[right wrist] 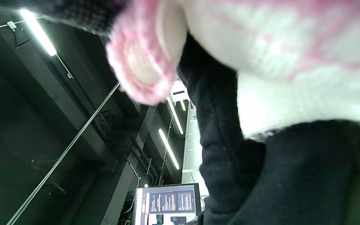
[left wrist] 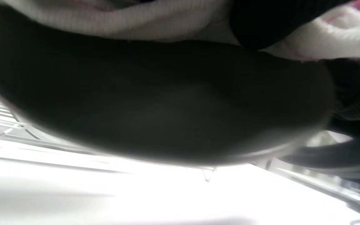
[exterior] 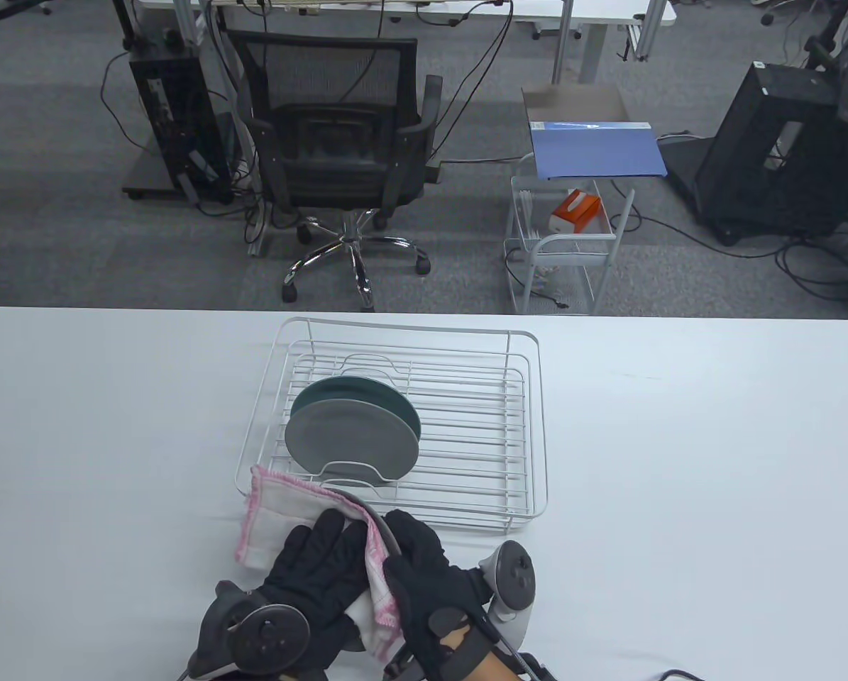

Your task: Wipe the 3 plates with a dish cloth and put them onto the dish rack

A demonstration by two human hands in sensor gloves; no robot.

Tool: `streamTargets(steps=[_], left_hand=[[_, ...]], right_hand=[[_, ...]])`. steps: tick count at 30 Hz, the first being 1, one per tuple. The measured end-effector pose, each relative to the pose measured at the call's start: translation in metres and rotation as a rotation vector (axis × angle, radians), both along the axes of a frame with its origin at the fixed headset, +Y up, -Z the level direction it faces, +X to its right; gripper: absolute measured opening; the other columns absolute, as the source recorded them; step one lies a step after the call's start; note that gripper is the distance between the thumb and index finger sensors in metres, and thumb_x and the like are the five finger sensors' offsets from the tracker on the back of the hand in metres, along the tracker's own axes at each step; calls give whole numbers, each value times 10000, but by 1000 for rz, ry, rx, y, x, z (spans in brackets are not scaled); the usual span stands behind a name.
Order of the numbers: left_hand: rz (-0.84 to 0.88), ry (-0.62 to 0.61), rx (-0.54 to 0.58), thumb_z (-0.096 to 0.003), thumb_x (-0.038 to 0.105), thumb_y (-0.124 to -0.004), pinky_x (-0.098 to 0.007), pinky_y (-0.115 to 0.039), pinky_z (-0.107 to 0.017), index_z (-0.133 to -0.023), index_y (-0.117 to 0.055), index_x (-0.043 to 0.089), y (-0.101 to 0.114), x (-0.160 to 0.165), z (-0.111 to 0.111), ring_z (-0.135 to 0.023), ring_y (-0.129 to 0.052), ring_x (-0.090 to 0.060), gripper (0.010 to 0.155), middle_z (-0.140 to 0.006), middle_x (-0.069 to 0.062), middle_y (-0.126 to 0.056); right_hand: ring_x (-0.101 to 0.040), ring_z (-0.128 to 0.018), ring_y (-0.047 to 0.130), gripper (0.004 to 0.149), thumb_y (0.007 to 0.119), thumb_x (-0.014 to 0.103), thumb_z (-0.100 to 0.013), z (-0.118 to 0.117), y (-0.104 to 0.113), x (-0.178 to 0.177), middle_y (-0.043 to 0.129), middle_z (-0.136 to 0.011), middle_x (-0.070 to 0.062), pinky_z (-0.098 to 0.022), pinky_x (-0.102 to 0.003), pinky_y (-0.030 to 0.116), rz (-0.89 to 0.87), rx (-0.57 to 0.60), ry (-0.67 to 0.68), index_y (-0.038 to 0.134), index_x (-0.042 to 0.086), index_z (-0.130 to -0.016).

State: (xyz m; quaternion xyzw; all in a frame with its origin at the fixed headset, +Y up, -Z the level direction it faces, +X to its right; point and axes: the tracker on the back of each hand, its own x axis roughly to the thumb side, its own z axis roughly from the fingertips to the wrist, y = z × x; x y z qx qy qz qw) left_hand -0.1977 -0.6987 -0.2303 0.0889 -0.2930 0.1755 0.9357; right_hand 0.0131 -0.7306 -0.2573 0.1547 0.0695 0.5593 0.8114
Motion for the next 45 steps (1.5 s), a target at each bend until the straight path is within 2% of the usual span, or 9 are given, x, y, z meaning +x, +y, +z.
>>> streamTargets(steps=[9,16,20,24,30,38,45], left_hand=[[0,128,-59,-551,475,-698,-573,-300,-757,-1076,-503,372,-2,-16,-10,-1135,-259,-282,569,-1205,31,-377],[-23,66,-135,-549,462,-704,-571,-321,-758,-1076,-576,322,-5,-12,-12,-1131,-315,-326,561,-1199,-16,-474],[-53,-47,-156,-546,462,-709,-561,-332,-771,-1073,-588,327,-4,-2,-7,-1140,-333,-323,557,-1197,-10,-481],[-55,-131,-154,-542,470,-712,-540,-395,-787,-1069,-579,346,-4,8,1,-1140,-438,-316,557,-1192,6,-478],[-38,-161,-78,-537,468,-716,-533,-395,-796,-1061,-564,374,-1,11,6,-1150,-417,-286,553,-1193,44,-437],[8,-69,27,-539,464,-720,-537,-377,-792,-1054,-563,392,8,-2,6,-1156,-368,-262,543,-1199,75,-413],[42,40,19,-540,459,-721,-556,-384,-774,-1059,-564,379,8,-19,-5,-1144,-381,-264,548,-1198,56,-437]], right_hand=[[-561,-783,627,583,728,191,-471,1,9,14,467,-928,-316,-538,-679,631,-23,-15,-103,448,28,-955],[-546,-816,569,601,725,171,-463,-2,16,32,416,-945,-291,-573,-671,578,-117,24,-224,407,46,-957],[-534,-831,547,604,724,175,-462,-3,17,37,402,-953,-277,-589,-665,555,-160,55,-264,400,59,-958],[-522,-847,527,604,724,182,-465,-3,15,32,390,-960,-266,-603,-657,532,-143,75,-236,398,72,-961],[-527,-856,493,609,725,176,-467,0,11,14,369,-966,-271,-610,-662,498,-79,89,-130,393,71,-967],[-544,-835,537,604,709,187,-467,5,2,-5,396,-955,-294,-587,-671,546,-43,40,-18,399,53,-969],[-567,-806,575,601,720,178,-463,5,3,-5,423,-942,-310,-559,-689,594,-18,10,3,417,32,-961]])
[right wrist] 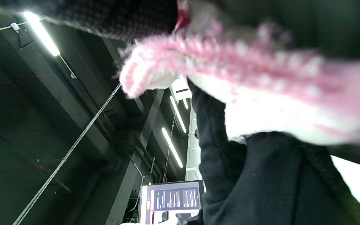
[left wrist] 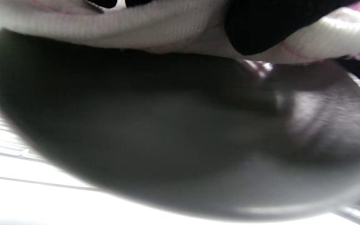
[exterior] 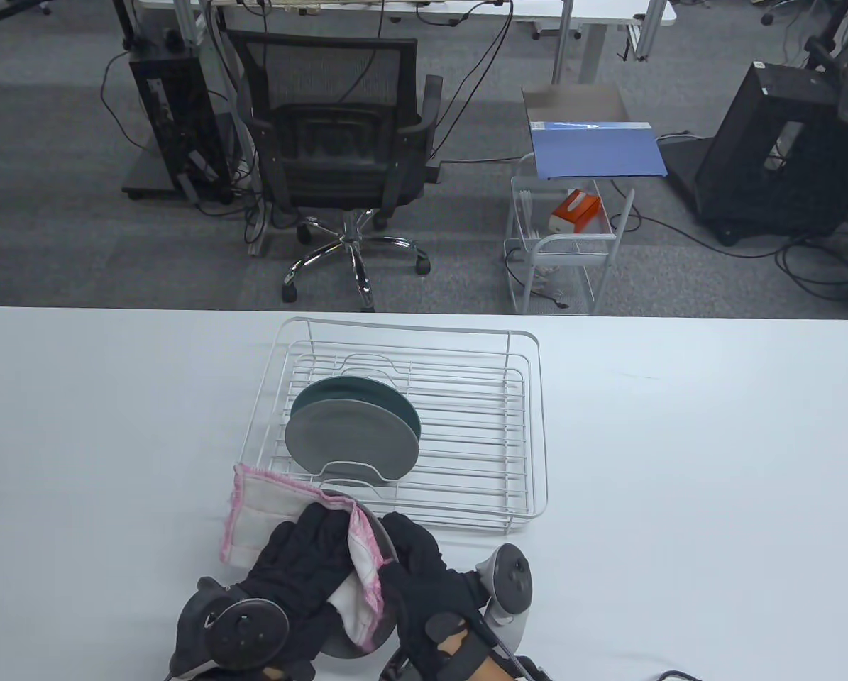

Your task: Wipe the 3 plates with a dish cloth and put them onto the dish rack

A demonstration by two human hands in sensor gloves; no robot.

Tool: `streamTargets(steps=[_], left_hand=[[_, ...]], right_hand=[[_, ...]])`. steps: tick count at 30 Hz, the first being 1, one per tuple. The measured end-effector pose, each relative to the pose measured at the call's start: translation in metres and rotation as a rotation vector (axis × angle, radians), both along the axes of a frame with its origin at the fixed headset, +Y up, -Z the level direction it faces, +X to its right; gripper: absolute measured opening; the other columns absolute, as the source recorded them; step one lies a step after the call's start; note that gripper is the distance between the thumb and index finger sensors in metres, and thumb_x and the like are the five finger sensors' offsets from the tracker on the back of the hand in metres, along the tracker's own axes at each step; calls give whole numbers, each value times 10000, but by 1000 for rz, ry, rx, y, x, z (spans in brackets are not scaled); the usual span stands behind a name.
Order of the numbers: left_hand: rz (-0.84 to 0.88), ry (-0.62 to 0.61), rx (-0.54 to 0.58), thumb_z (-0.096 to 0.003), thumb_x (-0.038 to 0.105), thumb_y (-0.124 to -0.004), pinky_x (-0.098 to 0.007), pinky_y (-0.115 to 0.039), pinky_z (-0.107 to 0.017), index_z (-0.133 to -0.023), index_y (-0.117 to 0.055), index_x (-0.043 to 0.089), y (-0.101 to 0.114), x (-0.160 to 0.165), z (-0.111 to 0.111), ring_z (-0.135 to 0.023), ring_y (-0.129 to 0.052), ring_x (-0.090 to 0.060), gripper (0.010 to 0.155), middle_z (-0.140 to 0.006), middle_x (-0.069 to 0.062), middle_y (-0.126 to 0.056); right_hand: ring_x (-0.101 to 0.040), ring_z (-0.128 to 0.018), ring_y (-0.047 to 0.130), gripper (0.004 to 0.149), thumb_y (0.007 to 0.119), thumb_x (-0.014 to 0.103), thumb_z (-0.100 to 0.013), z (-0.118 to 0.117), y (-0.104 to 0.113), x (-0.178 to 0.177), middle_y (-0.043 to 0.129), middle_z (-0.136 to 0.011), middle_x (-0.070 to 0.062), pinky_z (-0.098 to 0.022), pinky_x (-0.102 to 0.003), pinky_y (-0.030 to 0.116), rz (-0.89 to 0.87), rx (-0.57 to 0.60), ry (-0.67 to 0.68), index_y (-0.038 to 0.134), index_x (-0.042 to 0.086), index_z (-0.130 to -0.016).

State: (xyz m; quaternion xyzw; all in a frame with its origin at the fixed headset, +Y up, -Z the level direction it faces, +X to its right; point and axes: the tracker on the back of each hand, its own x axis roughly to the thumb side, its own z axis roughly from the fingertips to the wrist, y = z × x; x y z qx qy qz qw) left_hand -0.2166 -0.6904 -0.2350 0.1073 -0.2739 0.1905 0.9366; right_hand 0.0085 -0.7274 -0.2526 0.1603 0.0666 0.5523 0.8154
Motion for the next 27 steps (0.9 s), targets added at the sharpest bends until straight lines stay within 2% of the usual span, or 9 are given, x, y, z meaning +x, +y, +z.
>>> streamTargets(steps=[7,10,14,21,27], left_hand=[[22,70,19,-538,444,-725,-556,-395,-767,-1058,-608,339,3,-11,-4,-1138,-403,-235,544,-1194,27,-509],[78,100,50,-535,438,-726,-557,-437,-759,-1052,-637,321,8,-18,-2,-1122,-472,-284,538,-1182,-7,-566],[227,158,81,-532,419,-731,-569,-526,-732,-1037,-678,280,14,-36,-2,-1060,-645,-352,527,-1138,-74,-666],[470,231,146,-541,395,-728,-583,-605,-689,-1015,-701,221,27,-66,4,-952,-816,-377,505,-1024,-130,-842],[559,259,130,-543,388,-731,-596,-646,-661,-1003,-714,201,28,-78,3,-854,-924,-381,498,-930,-136,-927]], right_hand=[[-565,-797,602,592,725,151,-454,-3,7,14,447,-935,-307,-552,-689,611,-40,-11,-64,430,30,-953],[-538,-808,622,580,726,125,-444,-5,13,23,473,-942,-279,-569,-674,615,-41,15,-111,451,51,-950],[-487,-819,670,568,716,86,-426,-9,20,37,520,-943,-239,-592,-641,638,-24,110,-200,479,81,-942],[-424,-784,777,542,718,71,-413,-6,35,52,620,-917,-198,-577,-600,713,82,294,-361,541,107,-924],[-397,-771,805,526,734,73,-413,-3,45,52,653,-905,-173,-575,-583,734,202,436,-395,570,126,-910]])
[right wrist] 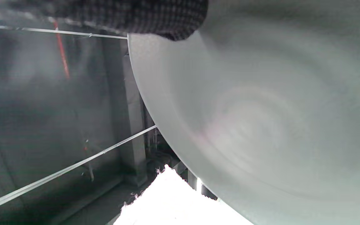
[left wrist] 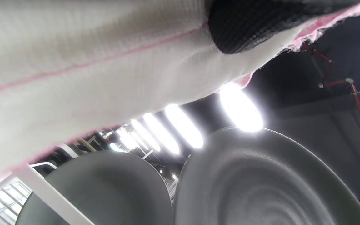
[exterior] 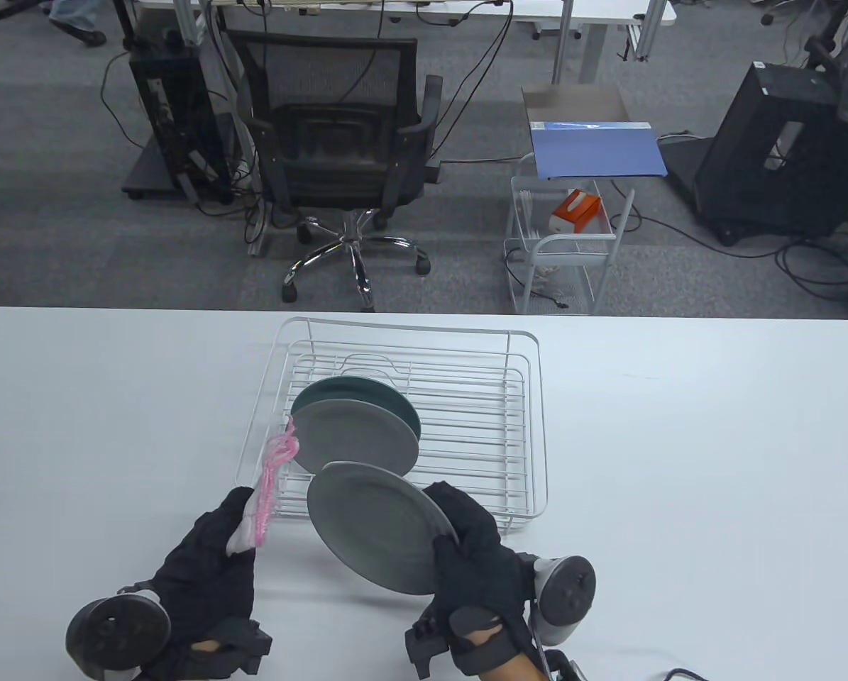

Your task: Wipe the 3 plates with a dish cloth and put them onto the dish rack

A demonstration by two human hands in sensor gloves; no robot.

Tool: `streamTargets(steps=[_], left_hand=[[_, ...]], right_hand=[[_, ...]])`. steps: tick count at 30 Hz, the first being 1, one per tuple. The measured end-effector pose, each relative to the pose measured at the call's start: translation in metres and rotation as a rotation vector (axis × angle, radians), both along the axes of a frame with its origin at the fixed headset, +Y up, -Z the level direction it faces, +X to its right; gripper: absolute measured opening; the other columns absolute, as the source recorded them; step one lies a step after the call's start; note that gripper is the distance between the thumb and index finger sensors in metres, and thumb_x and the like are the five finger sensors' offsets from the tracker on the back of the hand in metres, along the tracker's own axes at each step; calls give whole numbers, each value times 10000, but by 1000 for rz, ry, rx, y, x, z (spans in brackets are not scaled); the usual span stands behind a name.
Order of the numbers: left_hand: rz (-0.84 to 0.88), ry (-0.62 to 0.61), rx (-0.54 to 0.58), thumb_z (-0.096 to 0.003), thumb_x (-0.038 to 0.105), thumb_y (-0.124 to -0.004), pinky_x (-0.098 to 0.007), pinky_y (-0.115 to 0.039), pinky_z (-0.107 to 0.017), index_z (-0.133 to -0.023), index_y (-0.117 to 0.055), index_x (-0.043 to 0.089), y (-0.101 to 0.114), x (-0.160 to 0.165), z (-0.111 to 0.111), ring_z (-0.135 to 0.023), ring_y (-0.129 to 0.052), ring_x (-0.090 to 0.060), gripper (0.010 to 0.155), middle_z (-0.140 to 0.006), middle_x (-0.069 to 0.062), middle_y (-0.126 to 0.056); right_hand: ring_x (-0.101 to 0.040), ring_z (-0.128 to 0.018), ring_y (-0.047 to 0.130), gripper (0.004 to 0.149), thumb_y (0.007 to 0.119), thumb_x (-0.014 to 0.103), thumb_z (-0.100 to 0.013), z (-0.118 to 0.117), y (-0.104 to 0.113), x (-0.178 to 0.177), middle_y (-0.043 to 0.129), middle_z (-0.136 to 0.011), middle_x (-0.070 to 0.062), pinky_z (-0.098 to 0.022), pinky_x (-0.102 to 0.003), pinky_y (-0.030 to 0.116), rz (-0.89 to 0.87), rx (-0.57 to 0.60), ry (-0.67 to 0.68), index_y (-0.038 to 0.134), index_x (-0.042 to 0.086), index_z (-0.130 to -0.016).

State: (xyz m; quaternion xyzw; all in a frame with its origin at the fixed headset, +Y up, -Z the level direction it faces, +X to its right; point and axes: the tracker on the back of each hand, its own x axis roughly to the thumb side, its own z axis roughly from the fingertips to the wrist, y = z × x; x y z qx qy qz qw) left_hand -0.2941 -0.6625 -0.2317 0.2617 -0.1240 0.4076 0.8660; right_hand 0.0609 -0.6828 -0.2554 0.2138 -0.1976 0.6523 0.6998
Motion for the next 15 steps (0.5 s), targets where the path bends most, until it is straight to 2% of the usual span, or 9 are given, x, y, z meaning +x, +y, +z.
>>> streamTargets(steps=[9,15], left_hand=[[88,39,-19,-544,389,-731,-598,-654,-652,-995,-720,197,-3,-17,-4,-815,-954,-372,491,-889,-129,-953],[127,37,-30,-544,389,-732,-601,-656,-648,-994,-724,193,-3,-22,-6,-801,-963,-373,491,-873,-129,-962]], right_hand=[[-380,-753,832,511,752,69,-408,-1,22,-9,692,-889,-159,-568,-576,745,114,116,-39,609,140,-894],[-379,-747,834,503,756,65,-413,-15,51,-26,698,-884,-159,-565,-578,743,234,192,-37,617,141,-890]])
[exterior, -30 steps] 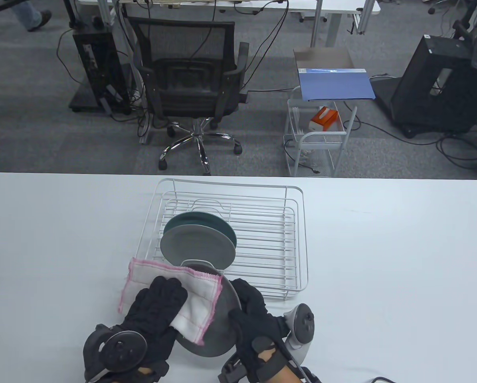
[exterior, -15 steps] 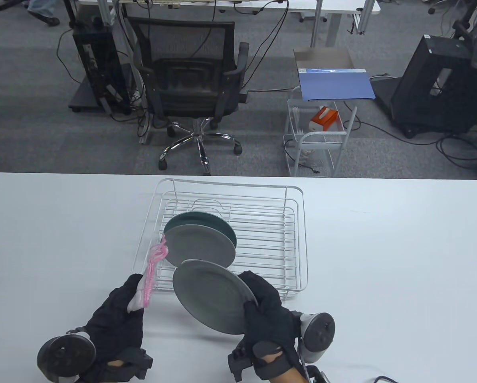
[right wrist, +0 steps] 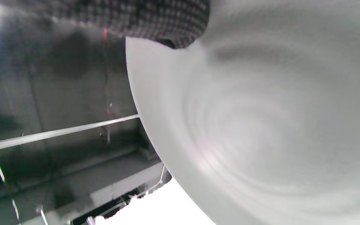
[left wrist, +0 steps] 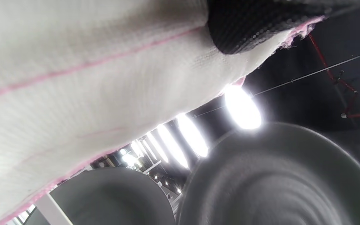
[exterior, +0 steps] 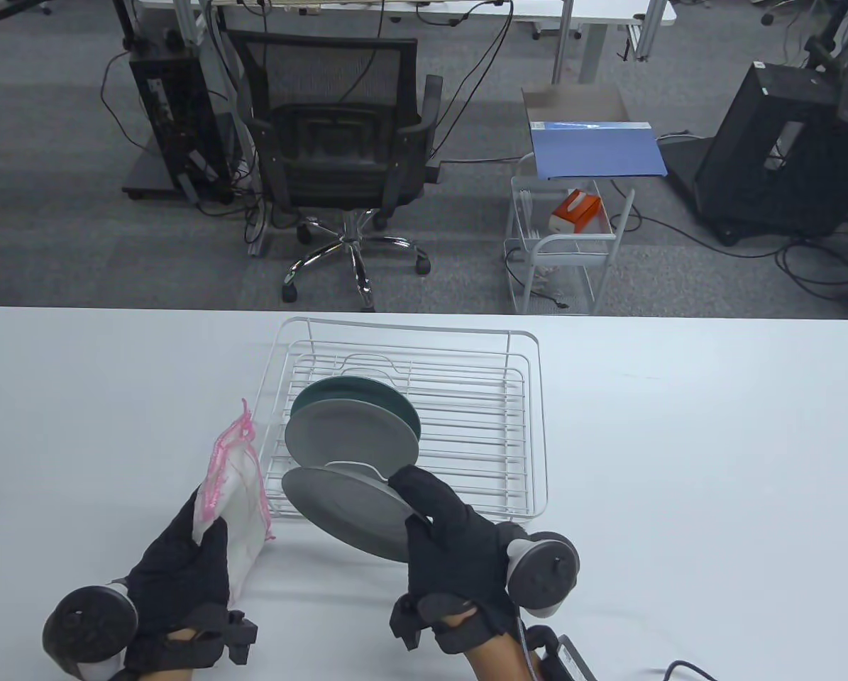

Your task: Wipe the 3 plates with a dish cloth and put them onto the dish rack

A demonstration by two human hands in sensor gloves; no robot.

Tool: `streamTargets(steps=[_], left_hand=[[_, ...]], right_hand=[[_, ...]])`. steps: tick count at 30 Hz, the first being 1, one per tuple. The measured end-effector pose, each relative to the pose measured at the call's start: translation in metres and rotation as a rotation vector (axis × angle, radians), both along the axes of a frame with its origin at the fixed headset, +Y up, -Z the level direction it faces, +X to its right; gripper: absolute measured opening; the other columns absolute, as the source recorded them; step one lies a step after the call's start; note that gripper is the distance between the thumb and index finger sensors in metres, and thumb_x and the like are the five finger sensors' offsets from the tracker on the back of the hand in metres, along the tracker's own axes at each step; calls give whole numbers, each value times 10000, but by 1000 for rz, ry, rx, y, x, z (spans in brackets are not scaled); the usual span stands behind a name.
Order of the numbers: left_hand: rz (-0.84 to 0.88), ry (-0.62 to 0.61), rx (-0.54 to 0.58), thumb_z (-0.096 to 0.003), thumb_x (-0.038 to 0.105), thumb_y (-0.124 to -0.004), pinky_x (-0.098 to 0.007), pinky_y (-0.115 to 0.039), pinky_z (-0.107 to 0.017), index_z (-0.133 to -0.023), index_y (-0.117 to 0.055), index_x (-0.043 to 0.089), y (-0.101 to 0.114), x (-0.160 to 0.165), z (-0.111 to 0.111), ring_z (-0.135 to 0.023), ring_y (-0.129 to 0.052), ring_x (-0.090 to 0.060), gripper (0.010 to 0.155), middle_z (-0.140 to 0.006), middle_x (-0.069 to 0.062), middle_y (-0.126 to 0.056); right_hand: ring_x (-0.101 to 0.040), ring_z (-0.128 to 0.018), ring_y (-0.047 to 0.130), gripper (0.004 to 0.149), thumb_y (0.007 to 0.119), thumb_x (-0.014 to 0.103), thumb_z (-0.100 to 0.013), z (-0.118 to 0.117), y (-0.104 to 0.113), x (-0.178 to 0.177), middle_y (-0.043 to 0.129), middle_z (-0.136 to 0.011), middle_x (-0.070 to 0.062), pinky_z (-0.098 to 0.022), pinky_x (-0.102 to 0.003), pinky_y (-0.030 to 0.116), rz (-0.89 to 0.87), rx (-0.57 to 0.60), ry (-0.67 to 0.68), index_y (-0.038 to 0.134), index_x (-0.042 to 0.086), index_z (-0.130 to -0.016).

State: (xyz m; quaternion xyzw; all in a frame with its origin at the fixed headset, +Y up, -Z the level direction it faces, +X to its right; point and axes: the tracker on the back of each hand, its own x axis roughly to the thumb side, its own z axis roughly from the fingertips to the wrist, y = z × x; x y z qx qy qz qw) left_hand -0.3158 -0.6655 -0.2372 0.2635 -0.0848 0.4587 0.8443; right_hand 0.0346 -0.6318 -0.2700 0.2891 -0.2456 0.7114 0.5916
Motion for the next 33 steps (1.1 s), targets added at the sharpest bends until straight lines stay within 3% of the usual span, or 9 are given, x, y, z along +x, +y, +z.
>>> streamTargets(steps=[7,12,23,33], left_hand=[[81,21,-22,-544,386,-736,-604,-658,-643,-992,-729,187,-1,-12,-2,-792,-967,-377,491,-866,-135,-966],[128,38,-37,-542,380,-740,-609,-658,-635,-989,-734,171,-1,-19,-2,-779,-970,-387,494,-853,-143,-972],[111,13,-68,-542,382,-743,-609,-661,-633,-987,-742,175,-3,-14,-6,-773,-975,-386,490,-847,-144,-978],[92,3,-81,-541,382,-745,-610,-664,-631,-988,-745,169,-4,-12,-7,-769,-981,-384,494,-843,-142,-983]], right_hand=[[-380,-739,840,498,762,61,-412,-32,31,-19,710,-880,-158,-563,-579,743,156,69,-59,632,143,-886],[-380,-730,850,489,769,64,-415,-58,37,-32,724,-875,-156,-555,-579,748,202,62,-77,647,146,-882],[-385,-711,872,481,790,61,-409,-109,2,-52,755,-861,-161,-538,-582,762,398,-38,-81,686,149,-871],[-390,-692,900,465,823,77,-398,-131,-13,-69,797,-842,-166,-514,-580,784,556,-113,-15,743,150,-850]])
